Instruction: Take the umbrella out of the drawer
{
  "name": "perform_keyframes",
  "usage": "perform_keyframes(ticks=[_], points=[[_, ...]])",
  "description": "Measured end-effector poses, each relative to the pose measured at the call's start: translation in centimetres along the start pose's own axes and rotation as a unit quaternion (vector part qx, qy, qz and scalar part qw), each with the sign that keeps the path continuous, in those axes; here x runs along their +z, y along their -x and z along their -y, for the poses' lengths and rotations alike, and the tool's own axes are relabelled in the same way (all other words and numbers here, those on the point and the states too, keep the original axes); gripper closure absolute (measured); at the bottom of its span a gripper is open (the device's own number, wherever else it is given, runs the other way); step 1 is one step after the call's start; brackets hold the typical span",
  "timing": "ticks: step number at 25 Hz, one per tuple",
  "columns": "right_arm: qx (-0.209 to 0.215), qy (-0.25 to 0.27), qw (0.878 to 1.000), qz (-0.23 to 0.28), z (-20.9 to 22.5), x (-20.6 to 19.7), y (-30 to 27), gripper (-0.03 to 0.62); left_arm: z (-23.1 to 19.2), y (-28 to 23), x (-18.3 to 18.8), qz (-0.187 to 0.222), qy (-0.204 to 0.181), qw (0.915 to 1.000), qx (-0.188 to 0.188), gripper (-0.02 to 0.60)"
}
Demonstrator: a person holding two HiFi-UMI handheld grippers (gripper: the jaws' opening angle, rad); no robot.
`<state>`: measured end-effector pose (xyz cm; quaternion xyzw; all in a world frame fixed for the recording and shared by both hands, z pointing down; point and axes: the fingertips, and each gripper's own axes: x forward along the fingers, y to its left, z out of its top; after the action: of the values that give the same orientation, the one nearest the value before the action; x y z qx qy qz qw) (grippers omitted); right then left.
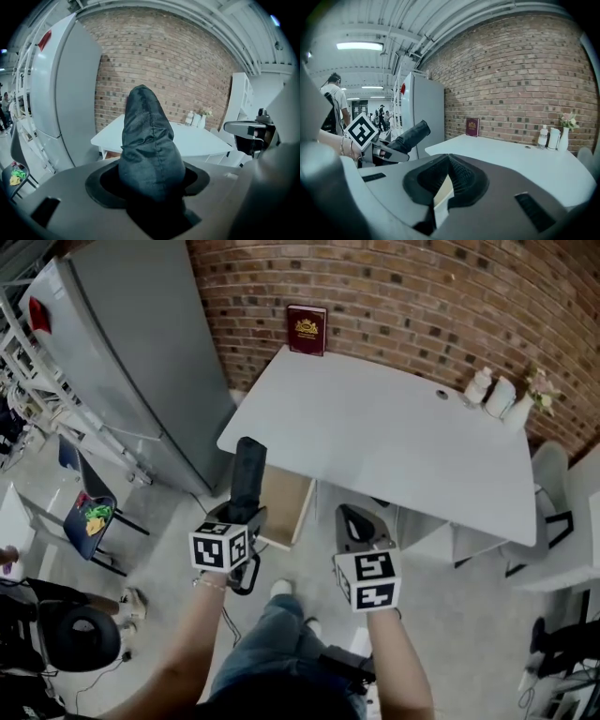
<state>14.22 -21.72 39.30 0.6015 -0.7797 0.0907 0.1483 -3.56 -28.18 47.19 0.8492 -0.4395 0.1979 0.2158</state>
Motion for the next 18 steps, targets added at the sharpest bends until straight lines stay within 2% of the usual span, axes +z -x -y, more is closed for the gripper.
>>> perform_keyframes(ticks=[11,18], points=[[-0.031,-0.001,0.998,0.063,0.0,5.5,2.5,0.602,1.5,3.1,5.9,0.08,-0.023,0.9962,-0.024,0.311],[-0.043,0.026,0.994,0.094,-2.0,9.2,3.6,0.602,2.2,5.9,11.2,0.146,-0.046,0.9871,-0.044,0.311]])
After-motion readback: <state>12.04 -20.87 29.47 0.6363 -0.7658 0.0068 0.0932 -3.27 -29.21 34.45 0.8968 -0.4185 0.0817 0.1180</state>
